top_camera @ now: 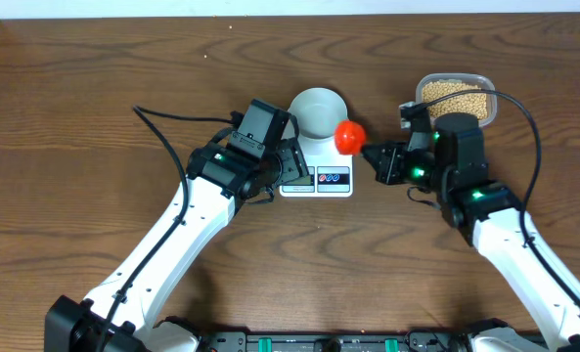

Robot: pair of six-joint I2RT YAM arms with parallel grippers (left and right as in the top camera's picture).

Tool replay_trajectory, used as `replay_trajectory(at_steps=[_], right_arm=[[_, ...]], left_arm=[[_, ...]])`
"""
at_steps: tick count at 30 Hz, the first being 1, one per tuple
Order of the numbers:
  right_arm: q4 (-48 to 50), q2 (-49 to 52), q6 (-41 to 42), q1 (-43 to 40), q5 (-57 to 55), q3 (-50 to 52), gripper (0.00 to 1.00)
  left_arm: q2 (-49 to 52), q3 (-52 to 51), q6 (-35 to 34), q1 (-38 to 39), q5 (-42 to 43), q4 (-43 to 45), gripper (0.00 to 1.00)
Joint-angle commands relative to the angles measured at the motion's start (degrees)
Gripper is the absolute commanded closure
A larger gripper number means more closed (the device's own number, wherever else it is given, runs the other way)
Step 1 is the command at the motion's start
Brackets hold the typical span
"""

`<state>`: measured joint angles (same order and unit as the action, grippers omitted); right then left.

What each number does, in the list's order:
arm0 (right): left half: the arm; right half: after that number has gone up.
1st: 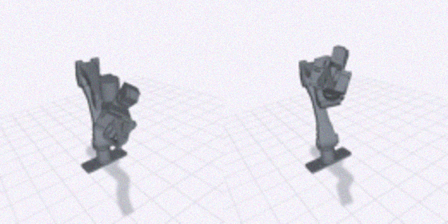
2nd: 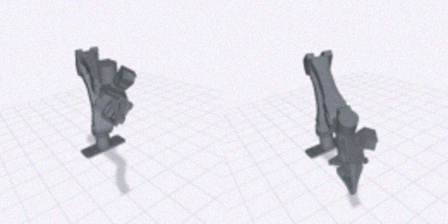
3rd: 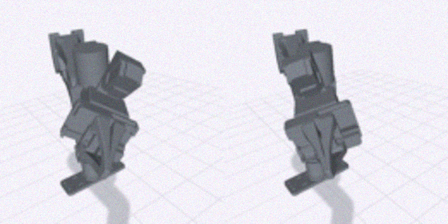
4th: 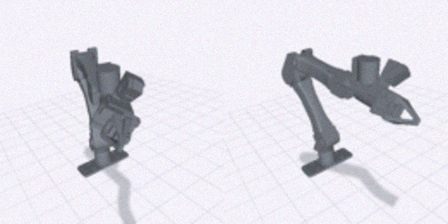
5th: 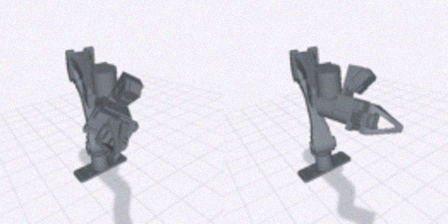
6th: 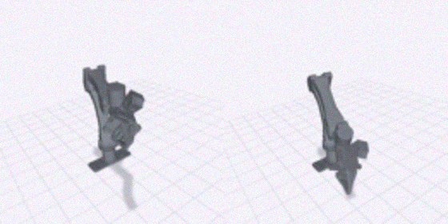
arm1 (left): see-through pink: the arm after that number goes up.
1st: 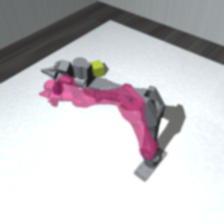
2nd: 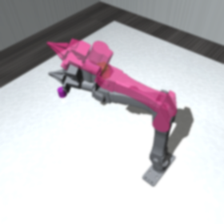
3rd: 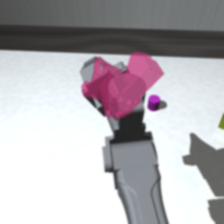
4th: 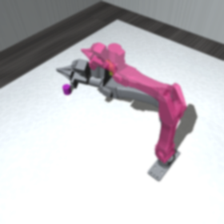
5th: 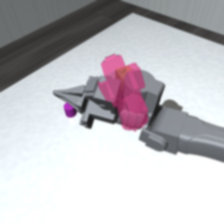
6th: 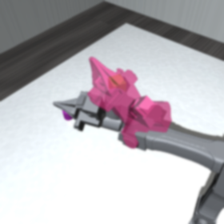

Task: Scoop item into bowl and weigh 50g on scale
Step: 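Carry the red scoop with the right gripper over the soybean tub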

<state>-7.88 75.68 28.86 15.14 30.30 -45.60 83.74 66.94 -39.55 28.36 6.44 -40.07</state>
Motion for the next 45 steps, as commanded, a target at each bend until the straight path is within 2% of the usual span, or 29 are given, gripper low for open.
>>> replay_trajectory(at_steps=[1, 5, 11, 12, 15, 25, 36, 45], right_arm=[[-5.6, -0.1, -4.4, -1.8, 0.0, -5.9, 0.99], [-15.9, -0.1, -8.4, -3.6, 0.1, -13.0, 0.99], [-29.1, -0.1, -13.1, -6.8, -0.1, -23.0, 0.99], [-32.2, -0.1, -13.1, -8.3, -0.4, -25.4, 0.99], [-35.8, -0.6, -13.2, -10.5, -0.4, -27.4, 0.99], [-41.8, -4.3, -16.3, -16.0, -4.7, -27.6, 0.99], [-41.6, -5.9, -16.4, -17.4, -9.7, -27.6, 0.99], [-38.4, -5.9, -22.2, -17.6, -18.6, -27.6, 0.99]], left_arm=[[0.5, 0.3, 8.2, 0.1, -1.2, -0.2, 0.26], [0.5, 0.3, 12.0, 0.1, -1.1, -1.0, 0.25], [0.5, 0.3, 14.1, 0.1, -1.1, -2.4, 0.12], [0.5, 0.3, 14.1, 0.1, -1.1, -2.6, 0.06], [0.5, 0.3, 14.1, 0.1, -1.1, -3.7, 0.03], [0.5, 0.3, 14.1, 0.1, -1.1, -7.3, 0.02], [0.5, 0.3, 14.0, 0.1, -1.1, -7.2, 0.02], [0.5, 0.3, 12.8, 0.1, -1.1, -7.0, 0.02]])
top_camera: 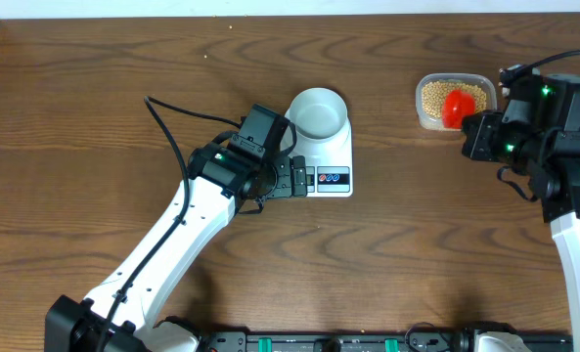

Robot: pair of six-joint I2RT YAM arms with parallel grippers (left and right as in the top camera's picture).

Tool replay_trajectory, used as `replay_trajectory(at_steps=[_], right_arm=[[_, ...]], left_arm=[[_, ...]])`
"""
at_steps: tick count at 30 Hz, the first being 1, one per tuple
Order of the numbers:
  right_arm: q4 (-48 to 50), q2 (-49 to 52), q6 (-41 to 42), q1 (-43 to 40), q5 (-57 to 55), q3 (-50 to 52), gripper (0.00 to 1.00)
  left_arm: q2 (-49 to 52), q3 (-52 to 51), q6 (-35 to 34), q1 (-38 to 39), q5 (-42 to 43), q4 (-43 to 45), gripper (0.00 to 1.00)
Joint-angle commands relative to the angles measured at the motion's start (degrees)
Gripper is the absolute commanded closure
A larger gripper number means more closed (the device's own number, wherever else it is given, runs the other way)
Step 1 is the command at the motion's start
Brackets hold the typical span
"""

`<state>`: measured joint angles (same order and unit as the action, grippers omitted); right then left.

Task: Scoop item into bowl and weigh 50g on scale
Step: 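Carry the red scoop with the right gripper over the soybean tub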

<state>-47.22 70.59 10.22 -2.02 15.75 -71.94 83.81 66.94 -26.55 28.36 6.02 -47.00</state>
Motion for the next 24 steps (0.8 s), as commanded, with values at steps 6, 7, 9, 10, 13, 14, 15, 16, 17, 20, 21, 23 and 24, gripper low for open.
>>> replay_trajectory(at_steps=[6, 7, 9, 10, 13, 14, 15, 16, 17, 20, 21, 23, 24], right_arm=[[3.9, -0.8, -7.6, -1.0, -6.8, -1.3, 0.99], [4.4, -0.8, -8.0, -1.2, -6.8, -1.3, 0.99], [5.6, -0.7, -8.0, -1.9, -6.8, -1.3, 0.99], [6.0, -0.7, -8.0, -2.3, -6.8, -1.3, 0.99], [6.8, -0.4, -7.9, -3.0, -6.5, -1.3, 0.99], [7.0, -0.2, -7.9, -3.1, -6.6, -1.3, 0.99], [7.1, -0.1, -7.9, -3.3, -6.5, -1.3, 0.99], [7.2, 0.0, -7.9, -3.3, -6.4, -1.3, 0.99], [7.3, 0.2, -7.9, -3.3, -6.4, -1.3, 0.99], [7.3, 0.8, -7.9, -3.3, -6.4, -1.3, 0.99], [7.2, 1.1, -8.0, -3.3, -6.4, -1.3, 0.99], [7.1, 2.0, -8.0, -3.3, -6.4, -1.3, 0.99], [7.1, 2.3, -8.0, -3.3, -6.3, -1.3, 0.99]], left_arm=[[0.4, 0.3, -1.6, 0.1, -0.5, 1.8, 0.02], [0.4, 0.3, -1.6, 0.1, -0.4, 2.6, 0.02], [0.4, 0.3, -1.6, 0.1, 0.5, 4.9, 0.02], [0.4, 0.3, -1.6, 0.1, 1.0, 6.1, 0.02], [0.4, 0.3, -1.6, 0.1, 1.7, 8.8, 0.02], [0.4, 0.3, -1.6, 0.1, 1.7, 9.5, 0.02], [0.4, 0.3, -1.6, 0.1, 1.7, 9.9, 0.02], [0.4, 0.3, -1.6, 0.1, 1.7, 10.4, 0.02], [0.4, 0.3, -1.5, 0.1, 1.6, 10.8, 0.02], [0.4, 0.3, 0.0, 0.1, 1.6, 11.8, 0.02], [0.4, 0.3, 0.6, 0.1, 1.6, 12.0, 0.02], [0.4, 0.3, 1.0, 0.1, 1.2, 12.3, 0.02], [0.4, 0.3, 1.0, 0.1, 1.2, 12.4, 0.02]])
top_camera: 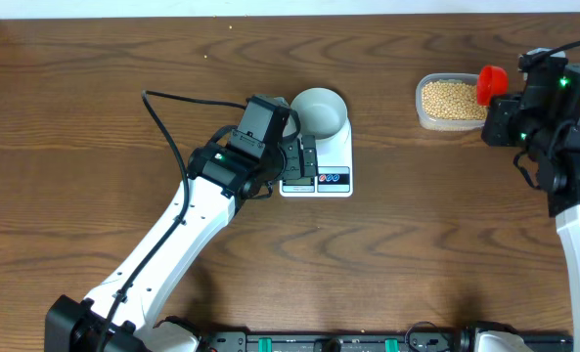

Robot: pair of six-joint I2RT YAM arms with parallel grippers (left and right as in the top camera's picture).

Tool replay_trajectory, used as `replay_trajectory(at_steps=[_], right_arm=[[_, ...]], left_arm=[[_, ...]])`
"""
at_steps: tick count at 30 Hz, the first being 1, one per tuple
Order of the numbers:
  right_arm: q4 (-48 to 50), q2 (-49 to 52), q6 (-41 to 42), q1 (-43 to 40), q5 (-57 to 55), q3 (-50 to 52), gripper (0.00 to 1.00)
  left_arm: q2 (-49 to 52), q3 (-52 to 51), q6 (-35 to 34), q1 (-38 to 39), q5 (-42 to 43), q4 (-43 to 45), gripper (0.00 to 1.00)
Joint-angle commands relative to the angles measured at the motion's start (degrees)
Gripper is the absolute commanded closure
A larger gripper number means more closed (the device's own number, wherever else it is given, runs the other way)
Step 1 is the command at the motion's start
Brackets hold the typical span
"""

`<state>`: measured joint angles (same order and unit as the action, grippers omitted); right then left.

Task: Scoop item into bowl and weigh 50g on scale
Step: 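Carry the red scoop with the right gripper over the soybean tub, then move the left gripper down to the scale's button panel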

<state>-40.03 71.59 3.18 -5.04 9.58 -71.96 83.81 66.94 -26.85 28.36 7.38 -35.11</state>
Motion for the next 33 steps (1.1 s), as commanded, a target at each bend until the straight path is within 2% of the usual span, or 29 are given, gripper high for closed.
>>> replay_trajectory(at_steps=[1, 18, 25, 33], right_arm=[[-0.1, 1.8, -1.0, -0.3, 0.2, -1.3, 0.99], [0.2, 2.7, -2.2, -0.3, -0.7, -1.2, 0.99], [0.9, 3.9, -2.2, -0.3, -1.7, -1.2, 0.99], [1.4, 5.7, -1.5, -0.6, -1.5, -1.2, 0.99]], left_arm=[[0.4, 0.3, 1.4, 0.1, -0.2, 0.6, 0.02], [0.5, 0.3, 1.7, 0.1, -2.6, 8.3, 0.02], [1.4, 0.3, 1.7, 0.1, -0.2, 7.6, 0.02], [3.4, 0.2, 1.1, 3.7, 1.4, 5.8, 0.09]])
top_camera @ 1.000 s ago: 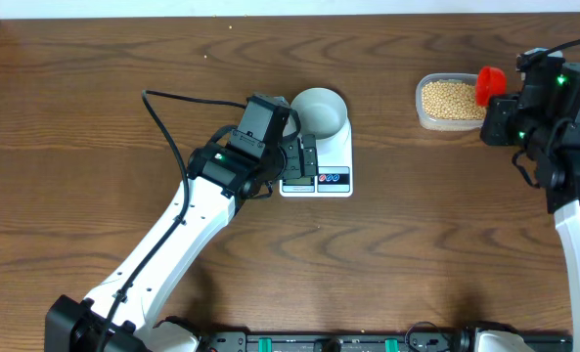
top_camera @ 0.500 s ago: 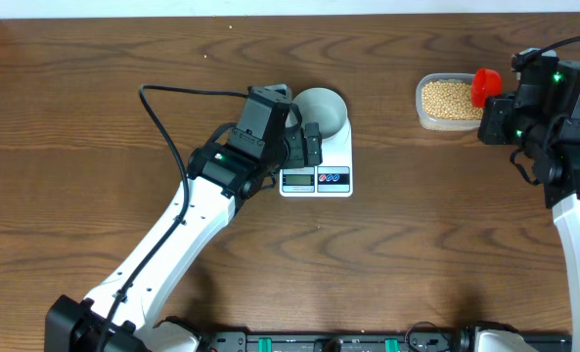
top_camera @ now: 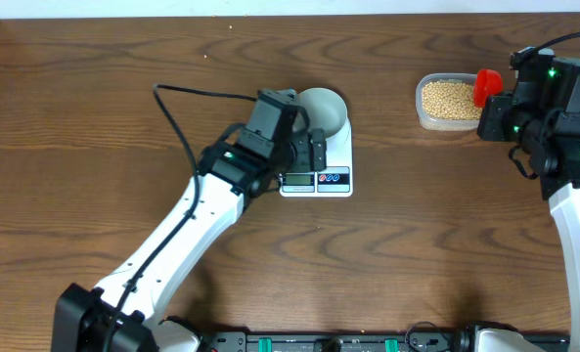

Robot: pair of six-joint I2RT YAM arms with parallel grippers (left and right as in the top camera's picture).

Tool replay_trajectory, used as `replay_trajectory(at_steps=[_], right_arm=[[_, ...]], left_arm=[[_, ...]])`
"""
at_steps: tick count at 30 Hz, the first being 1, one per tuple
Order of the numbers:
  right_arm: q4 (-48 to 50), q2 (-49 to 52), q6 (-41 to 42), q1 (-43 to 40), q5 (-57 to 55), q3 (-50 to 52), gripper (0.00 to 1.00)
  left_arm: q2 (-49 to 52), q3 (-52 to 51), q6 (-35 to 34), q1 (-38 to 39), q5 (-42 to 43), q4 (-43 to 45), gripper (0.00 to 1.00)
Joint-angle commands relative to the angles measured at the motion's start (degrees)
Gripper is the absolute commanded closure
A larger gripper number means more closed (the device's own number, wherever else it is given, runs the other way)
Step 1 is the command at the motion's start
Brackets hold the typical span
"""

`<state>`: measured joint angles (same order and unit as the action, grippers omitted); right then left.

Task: Scoop item into bowl and weigh 50g on scale
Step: 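Move the left gripper down to the scale's button panel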

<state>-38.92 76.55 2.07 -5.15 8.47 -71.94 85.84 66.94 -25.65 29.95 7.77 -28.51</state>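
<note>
A white bowl (top_camera: pixel 327 106) stands on the far part of a white scale (top_camera: pixel 334 156), whose display (top_camera: pixel 297 179) faces the near edge. My left gripper (top_camera: pixel 312 149) sits against the bowl's near-left rim, over the scale; its jaw gap is hidden by the wrist. A clear container of yellow grains (top_camera: pixel 451 100) rests at the far right. Over that container's right edge my right gripper (top_camera: pixel 495 110) is shut on the handle of a red scoop (top_camera: pixel 485 85). Whether the scoop carries grains does not show.
The left arm's black cable (top_camera: pixel 187 108) loops over the table left of the scale. A pale wall edge runs along the far side of the table. Dark rails line the near edge.
My left gripper has shifted toward the far right, from the scale's left side to the bowl's rim. The red scoop has moved slightly nearer along the container's right edge.
At first my right gripper held the red scoop beside the bowl on the scale. Then the scoop was down in the container's grains, later raised at its far right corner, and now at its right edge. My left gripper stayed by the scale, ending at the bowl.
</note>
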Motion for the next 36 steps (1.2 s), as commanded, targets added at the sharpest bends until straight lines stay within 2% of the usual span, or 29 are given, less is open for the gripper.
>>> replay_trajectory(at_steps=[1, 7, 12, 15, 25, 36], right_arm=[[0.3, 0.9, -0.4, -0.5, -0.4, -1.2, 0.99], [0.3, 1.4, 1.1, -0.5, 0.1, -1.2, 0.99], [0.1, 1.4, 1.1, -0.5, 0.0, -1.2, 0.99], [-0.5, 1.4, 1.1, -0.5, 0.0, -1.2, 0.99], [-2.0, 1.4, 1.1, -0.5, 0.0, -1.2, 0.99], [-2.2, 1.4, 1.0, -0.5, 0.0, -1.2, 0.99]], left_arm=[[1.7, 0.2, -0.1, 2.8, 1.0, -1.0, 0.10], [5.6, 0.2, -3.8, 6.3, 1.0, -1.3, 0.12], [9.9, 0.2, -5.4, 8.4, 1.0, 0.2, 0.21], [12.6, 0.2, -5.3, 9.4, 1.0, 1.7, 0.22], [19.7, 0.2, -5.3, 10.0, 1.0, 8.3, 0.22], [21.3, 0.2, -4.3, 10.0, 0.5, 10.8, 0.18]])
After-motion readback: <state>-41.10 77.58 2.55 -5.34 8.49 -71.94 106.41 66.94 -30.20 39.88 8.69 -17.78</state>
